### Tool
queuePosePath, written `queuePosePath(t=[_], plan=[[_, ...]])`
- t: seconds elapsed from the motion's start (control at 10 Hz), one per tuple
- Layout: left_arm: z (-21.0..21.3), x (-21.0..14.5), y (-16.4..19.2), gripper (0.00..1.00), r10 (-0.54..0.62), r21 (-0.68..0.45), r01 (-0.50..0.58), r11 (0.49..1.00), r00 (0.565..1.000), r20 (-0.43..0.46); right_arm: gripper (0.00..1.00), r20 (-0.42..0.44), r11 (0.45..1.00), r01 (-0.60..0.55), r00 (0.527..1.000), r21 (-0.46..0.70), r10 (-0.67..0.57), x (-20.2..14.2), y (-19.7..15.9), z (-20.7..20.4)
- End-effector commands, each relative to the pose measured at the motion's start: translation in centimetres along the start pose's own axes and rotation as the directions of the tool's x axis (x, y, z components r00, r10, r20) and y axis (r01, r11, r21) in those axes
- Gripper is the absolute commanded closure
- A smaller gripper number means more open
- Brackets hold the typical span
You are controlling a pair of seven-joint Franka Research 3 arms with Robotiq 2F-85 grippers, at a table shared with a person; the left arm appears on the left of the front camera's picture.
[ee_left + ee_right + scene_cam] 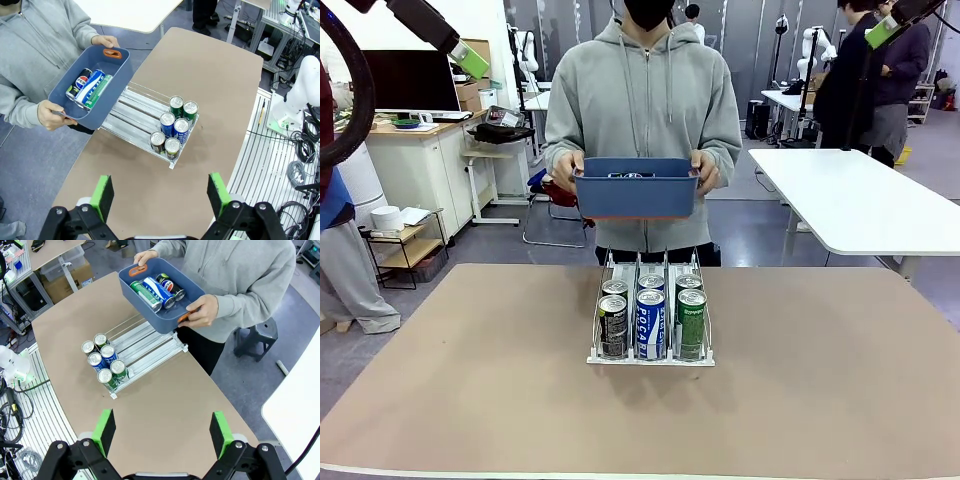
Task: Fill the beverage cans into the dispenser.
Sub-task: Pick up the Pepsi coke handed by the human.
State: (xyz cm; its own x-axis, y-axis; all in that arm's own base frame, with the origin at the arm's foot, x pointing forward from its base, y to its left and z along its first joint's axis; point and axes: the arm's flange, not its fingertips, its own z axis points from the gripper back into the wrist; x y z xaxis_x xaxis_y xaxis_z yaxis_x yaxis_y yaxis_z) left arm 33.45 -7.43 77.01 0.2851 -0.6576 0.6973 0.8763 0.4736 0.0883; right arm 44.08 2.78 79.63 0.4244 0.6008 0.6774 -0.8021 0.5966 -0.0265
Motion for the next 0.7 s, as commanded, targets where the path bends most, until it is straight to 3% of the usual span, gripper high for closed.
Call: queuePosePath(t=[0.0, 0.6], plan=[[-0.15, 0.02, 0.08, 0.0, 0.0, 0.002, 0.0, 1.0, 1.0, 0.007, 0.0, 0.002, 1.0, 0.011, 1.0, 0.005, -0.011, -0.02, 0.11, 0.11], [-0.15, 0.02, 0.08, 0.0, 0.0, 0.002, 0.0, 1.0, 1.0, 0.007, 0.0, 0.002, 1.0, 0.011, 1.0, 0.005, -0.011, -0.02, 0.11, 0.11]])
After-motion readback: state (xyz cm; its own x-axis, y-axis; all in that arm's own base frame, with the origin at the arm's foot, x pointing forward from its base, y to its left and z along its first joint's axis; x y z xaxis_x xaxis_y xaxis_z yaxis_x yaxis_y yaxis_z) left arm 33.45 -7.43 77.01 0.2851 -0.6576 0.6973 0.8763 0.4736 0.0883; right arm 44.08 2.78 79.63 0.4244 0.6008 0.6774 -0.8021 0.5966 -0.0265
